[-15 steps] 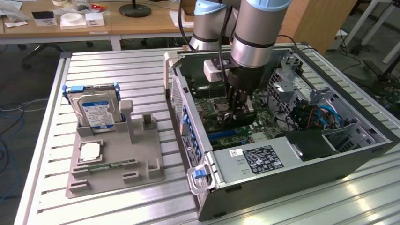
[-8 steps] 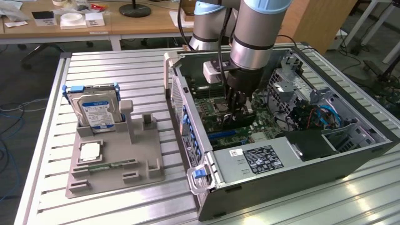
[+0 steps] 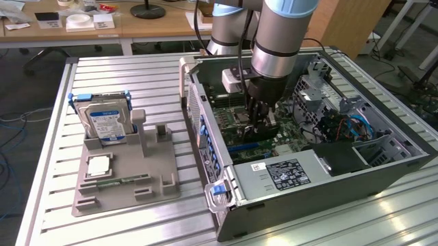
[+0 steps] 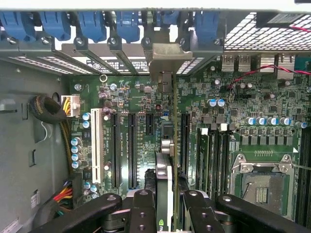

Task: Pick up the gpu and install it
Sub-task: 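Insert the gpu into the slot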

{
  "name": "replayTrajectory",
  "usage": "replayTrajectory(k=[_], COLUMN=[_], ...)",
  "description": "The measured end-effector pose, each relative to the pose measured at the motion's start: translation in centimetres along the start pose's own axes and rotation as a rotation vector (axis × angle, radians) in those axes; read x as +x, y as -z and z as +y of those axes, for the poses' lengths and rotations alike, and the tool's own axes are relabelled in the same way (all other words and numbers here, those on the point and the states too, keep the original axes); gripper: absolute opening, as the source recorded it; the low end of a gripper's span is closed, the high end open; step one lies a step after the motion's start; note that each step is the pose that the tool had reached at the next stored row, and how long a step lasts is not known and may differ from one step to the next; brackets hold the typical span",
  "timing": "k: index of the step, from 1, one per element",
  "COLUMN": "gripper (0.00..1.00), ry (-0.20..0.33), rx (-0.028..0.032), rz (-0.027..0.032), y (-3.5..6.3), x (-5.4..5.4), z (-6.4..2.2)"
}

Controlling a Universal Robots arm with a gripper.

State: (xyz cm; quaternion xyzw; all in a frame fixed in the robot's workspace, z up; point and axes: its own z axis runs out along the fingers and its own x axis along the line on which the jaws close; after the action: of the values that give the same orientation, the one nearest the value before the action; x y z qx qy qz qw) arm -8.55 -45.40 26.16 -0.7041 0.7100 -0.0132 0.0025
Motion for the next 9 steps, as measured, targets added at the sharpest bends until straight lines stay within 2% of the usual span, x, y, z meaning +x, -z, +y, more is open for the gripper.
replayTrajectory(k=[9], gripper=[0.27], ry=[0.0], rx=[0.0], rz=[-0.0001], y=[-0.03], x=[0.0], z=[0.42])
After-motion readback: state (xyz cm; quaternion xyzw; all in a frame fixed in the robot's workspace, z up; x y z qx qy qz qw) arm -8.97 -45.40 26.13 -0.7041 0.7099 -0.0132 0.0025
